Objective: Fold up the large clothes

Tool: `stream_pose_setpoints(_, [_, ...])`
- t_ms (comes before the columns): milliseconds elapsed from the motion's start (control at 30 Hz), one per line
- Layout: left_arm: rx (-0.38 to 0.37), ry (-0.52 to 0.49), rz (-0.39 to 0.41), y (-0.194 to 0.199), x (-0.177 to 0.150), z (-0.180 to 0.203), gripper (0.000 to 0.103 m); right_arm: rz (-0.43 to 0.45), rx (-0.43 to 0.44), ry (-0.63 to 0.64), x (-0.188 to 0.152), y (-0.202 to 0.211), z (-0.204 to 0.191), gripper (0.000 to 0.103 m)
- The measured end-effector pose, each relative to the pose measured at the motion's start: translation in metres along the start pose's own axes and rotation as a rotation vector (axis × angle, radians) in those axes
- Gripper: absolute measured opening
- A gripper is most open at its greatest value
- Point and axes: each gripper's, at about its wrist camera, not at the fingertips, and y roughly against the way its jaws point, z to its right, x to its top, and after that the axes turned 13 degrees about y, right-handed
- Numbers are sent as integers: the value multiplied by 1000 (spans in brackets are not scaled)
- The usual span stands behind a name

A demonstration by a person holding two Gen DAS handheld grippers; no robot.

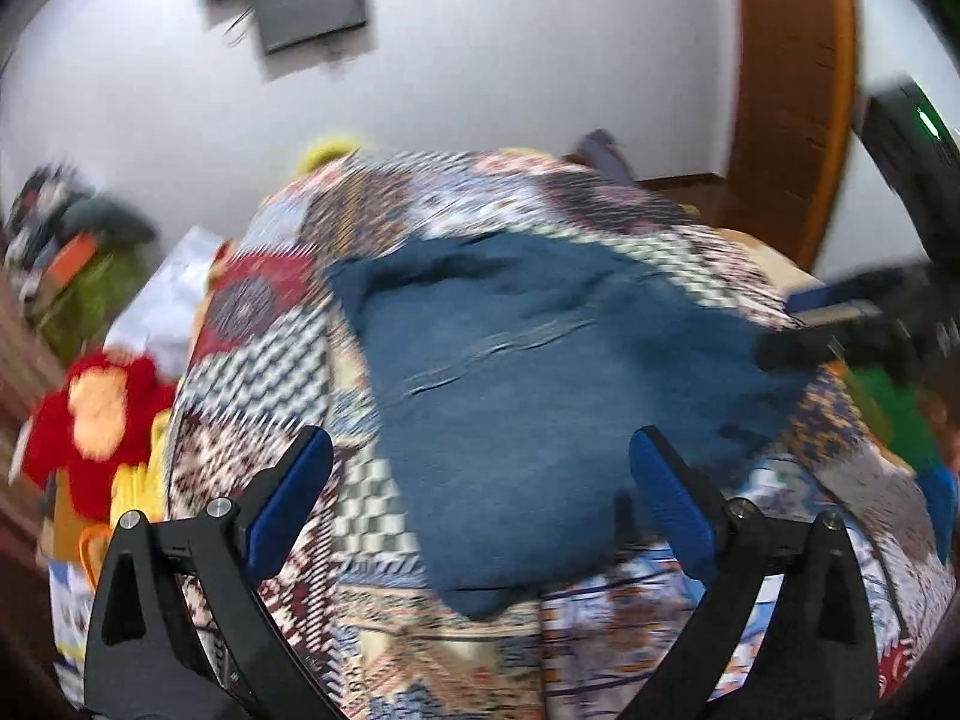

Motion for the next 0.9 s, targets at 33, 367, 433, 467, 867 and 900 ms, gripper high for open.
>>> stream_pose_setpoints(33, [7,28,-17,-6,-1,-9,100,-19,8,-2,-1,-9,-1,101])
stream_pose_setpoints(367, [-60,229,-184,-54,-35,-57,103,-196,47,-101,-42,-62,40,101])
stream_pose_setpoints(433, [-61,217,-188,-51,-34,-58,103,-199,46,-152,-48,-54,53,101])
stream_pose_setpoints(467, [-60,207,-193,-49,-32,-58,103,-196,29,-156,-49,-50,56,101])
stream_pose_setpoints(867, [53,94,-69,-37,29,-68,102,-35,-77,-60,8,8,59,102])
stream_pose_setpoints(900, [43,98,-59,-40,38,-68,102,-20,-73,-52,17,7,58,102])
